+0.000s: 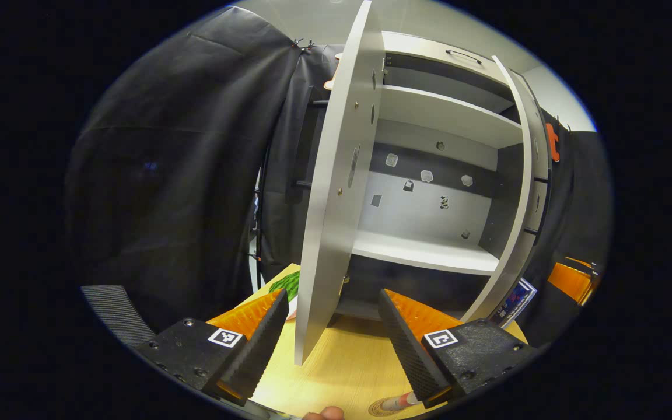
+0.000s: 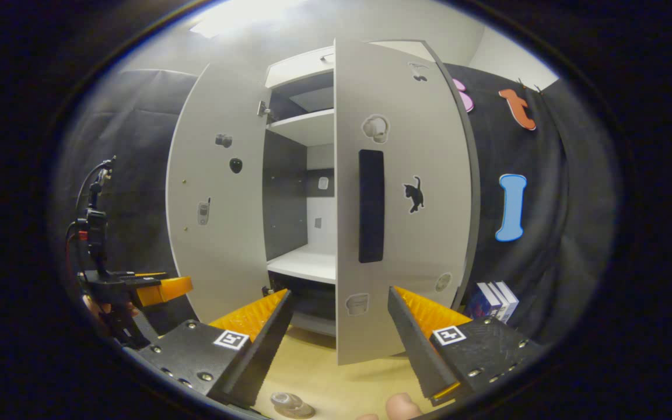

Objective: Grasp the bottle in the cabinet with the left hand and place it on the coaster, then close the right door with the right hand and the left door with the left hand.

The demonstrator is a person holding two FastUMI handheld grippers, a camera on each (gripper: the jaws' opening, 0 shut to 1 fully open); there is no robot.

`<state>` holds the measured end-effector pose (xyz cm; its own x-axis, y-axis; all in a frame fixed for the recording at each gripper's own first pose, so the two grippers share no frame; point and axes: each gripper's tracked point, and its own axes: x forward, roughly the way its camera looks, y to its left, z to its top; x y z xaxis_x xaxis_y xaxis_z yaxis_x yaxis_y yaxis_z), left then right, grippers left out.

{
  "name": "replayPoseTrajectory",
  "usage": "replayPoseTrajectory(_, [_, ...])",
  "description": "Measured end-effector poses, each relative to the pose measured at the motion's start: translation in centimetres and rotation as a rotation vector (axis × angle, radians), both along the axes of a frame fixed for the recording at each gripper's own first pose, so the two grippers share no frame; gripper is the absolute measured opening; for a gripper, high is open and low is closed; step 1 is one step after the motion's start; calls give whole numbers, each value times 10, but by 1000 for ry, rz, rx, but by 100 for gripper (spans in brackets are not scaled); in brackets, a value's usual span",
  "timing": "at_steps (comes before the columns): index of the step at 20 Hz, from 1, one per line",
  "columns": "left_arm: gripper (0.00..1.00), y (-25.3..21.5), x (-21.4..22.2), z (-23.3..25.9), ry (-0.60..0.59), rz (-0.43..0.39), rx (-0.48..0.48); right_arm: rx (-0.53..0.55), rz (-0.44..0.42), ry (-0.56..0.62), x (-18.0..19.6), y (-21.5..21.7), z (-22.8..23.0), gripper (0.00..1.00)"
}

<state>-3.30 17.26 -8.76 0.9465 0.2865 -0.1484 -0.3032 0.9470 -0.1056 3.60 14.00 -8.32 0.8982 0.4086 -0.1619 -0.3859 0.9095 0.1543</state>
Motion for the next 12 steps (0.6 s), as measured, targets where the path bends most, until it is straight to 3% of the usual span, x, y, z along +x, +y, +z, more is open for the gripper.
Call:
replayPoseTrajectory(2, [97,1,2,-1,-1,-5,-11,-2,-25,0,2,-4,1,94])
replayPoseTrajectory(4, [94,2,3,-3,1,-7,-14,-5,-51,-2,4,-9,1,99])
replayPoseTrajectory(6, [98,3,4,-2,-2,-13,-14,-4,-62,-2,6,-10,2,99])
replayPoseTrajectory(12, [94,8,9,2,-4,-36,-14,-6,-98,9,11,-11,-4,99])
